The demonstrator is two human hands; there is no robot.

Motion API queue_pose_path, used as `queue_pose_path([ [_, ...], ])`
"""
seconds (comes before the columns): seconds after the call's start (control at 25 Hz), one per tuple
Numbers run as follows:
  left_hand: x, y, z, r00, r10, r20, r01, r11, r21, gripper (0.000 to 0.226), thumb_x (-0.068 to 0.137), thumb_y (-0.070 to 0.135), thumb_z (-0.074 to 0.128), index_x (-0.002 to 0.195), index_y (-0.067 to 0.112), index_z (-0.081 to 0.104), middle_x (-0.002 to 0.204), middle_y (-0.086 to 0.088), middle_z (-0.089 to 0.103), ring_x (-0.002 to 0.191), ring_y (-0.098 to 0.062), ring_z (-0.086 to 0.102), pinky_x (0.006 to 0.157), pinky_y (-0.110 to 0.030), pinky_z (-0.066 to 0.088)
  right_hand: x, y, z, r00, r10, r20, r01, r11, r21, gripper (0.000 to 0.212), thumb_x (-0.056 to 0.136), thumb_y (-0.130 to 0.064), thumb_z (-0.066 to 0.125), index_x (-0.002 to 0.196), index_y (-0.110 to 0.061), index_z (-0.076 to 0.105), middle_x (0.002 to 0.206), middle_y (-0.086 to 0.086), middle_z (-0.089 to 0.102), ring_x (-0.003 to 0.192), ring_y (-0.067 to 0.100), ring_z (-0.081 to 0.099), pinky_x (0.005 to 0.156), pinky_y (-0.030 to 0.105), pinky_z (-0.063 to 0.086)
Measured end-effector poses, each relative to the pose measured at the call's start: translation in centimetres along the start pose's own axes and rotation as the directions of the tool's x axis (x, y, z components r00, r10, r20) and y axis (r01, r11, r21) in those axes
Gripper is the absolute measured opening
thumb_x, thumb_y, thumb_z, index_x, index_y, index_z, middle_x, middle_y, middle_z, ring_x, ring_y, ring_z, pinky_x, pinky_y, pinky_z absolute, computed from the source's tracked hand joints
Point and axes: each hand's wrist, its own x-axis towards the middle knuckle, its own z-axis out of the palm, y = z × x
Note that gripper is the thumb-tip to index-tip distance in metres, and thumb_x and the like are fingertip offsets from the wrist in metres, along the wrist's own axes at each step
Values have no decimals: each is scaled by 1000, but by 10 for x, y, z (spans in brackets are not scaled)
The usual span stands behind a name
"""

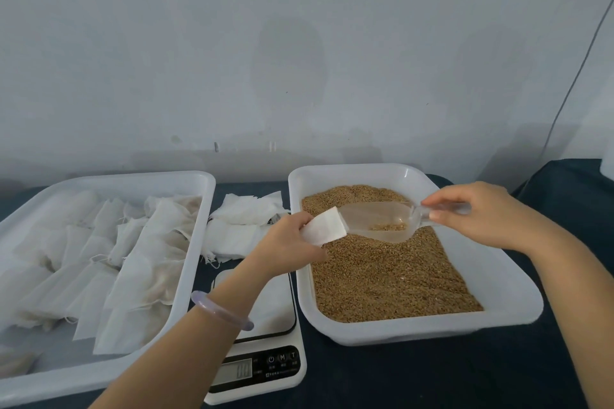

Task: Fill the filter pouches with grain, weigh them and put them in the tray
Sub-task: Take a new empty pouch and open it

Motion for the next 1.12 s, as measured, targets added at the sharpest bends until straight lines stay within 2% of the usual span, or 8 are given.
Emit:
queue_pose_path([
  [0.16, -1, 3, 4, 998, 57, -5, -56, 988, 141, 33, 72, 24, 75, 99, 20, 56, 86, 8, 54, 74, -5, 53, 57, -20, 41, 9, -12, -14, 998, -64, 17, 66, 986, -152, 17, 88, -36, 60, 104, -43, 63, 111, -20, 63, 112, 4, 51, 110, 35, 27],
  [0.28, -1, 6, 7, 997, 76, -16, -73, 986, 148, 34, 71, 29, 74, 98, 23, 55, 85, 9, 56, 76, -6, 55, 57, -21, 43, 20, -20, -26, 992, -124, -35, 107, 944, -313, 21, 89, -37, 59, 109, -39, 64, 115, -17, 63, 109, 2, 50, 113, 34, 4],
  [0.4, -1, 8, 11, 997, 69, -19, -67, 993, 94, 39, 71, 34, 75, 103, 28, 53, 87, 11, 57, 77, -5, 57, 53, -18, 45, 28, -28, -38, 984, -177, -30, 156, 926, -343, 18, 87, -37, 61, 103, -43, 64, 111, -21, 64, 115, 0, 50, 114, 32, -12],
  [0.52, -1, 9, 14, 998, 62, -29, -60, 997, 43, 41, 70, 37, 77, 102, 29, 53, 86, 10, 57, 72, -4, 57, 47, -17, 46, 31, -32, -43, 976, -216, -32, 190, 912, -363, 18, 85, -39, 62, 102, -45, 63, 106, -23, 65, 110, -4, 48, 113, 33, -16],
  [0.64, 1, 6, 18, 997, 64, -54, -63, 998, 8, 47, 68, 40, 77, 105, 22, 56, 93, 3, 61, 85, -12, 60, 72, -31, 54, 32, -35, -45, 972, -228, -59, 188, 901, -390, 21, 84, -40, 62, 105, -44, 64, 105, -22, 66, 116, 3, 49, 112, 35, -17],
  [0.72, 2, 5, 21, 996, 67, -65, -68, 998, -13, 49, 67, 42, 77, 106, 21, 55, 95, 1, 61, 88, -16, 60, 77, -37, 54, 30, -37, -46, 973, -221, -69, 176, 899, -401, 20, 84, -40, 63, 104, -45, 64, 104, -21, 66, 119, 4, 45, 113, 35, -17],
  [0.92, 4, 6, 28, 996, 79, -48, -83, 994, -77, 51, 67, 44, 78, 108, 29, 53, 91, 10, 58, 83, -7, 59, 66, -24, 49, 29, -41, -54, 968, -233, -97, 162, 868, -469, 24, 83, -40, 64, 107, -43, 64, 88, -27, 51, 123, 6, 36, 111, 36, -20],
  [1.12, 5, 9, 36, 995, 81, -58, -89, 985, -145, 50, 68, 42, 77, 110, 29, 54, 91, 11, 60, 82, -8, 61, 66, -22, 49, 28, -44, -61, 960, -258, -111, 168, 844, -509, 26, 82, -41, 65, 107, -44, 64, 84, -27, 47, 125, 7, 33, 109, 35, -23],
])
